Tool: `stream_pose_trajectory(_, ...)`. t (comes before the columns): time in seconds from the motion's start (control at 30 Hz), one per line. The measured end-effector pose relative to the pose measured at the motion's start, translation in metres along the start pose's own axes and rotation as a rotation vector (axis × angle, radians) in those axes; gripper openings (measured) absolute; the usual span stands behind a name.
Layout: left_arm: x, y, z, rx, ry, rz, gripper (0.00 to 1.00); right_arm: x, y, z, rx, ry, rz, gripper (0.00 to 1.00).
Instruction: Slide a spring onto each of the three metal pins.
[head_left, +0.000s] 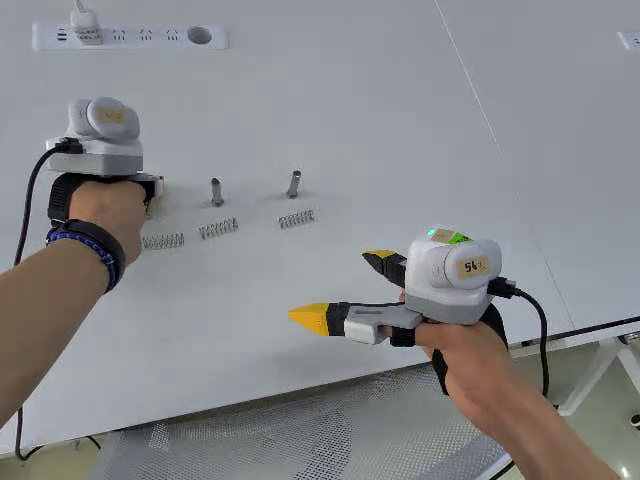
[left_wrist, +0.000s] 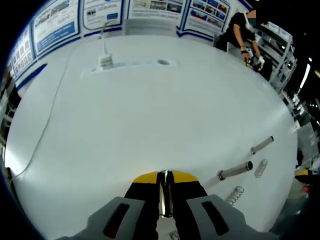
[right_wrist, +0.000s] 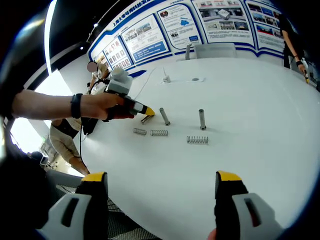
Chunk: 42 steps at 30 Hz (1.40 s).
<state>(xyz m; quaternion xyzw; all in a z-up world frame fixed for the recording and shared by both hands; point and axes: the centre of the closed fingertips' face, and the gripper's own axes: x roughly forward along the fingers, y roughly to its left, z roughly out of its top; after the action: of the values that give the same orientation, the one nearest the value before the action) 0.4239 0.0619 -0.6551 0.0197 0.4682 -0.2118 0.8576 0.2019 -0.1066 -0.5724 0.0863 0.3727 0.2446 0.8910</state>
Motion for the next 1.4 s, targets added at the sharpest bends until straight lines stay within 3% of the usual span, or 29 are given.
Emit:
stream_pose_trajectory(0.27,-0.004,-0.003,-0.004,-0.013,-0.012,-0.008,0.07,0.001,-0.001,-0.001,0.004,0.001,0.0,0.9)
stream_pose_trajectory(0.97,-0.022,-0.006,0.003,-0.034,-0.071,-0.01,0.07,0.002,0.001,-0.002,0.007,-0.003,0.005,0.9)
stream_pose_trajectory(1.4,-0.038,-0.008,0.008,-0.013,-0.1,-0.008,0.07,0.002,0.001,0.0,-0.007,-0.009,0.004,0.9)
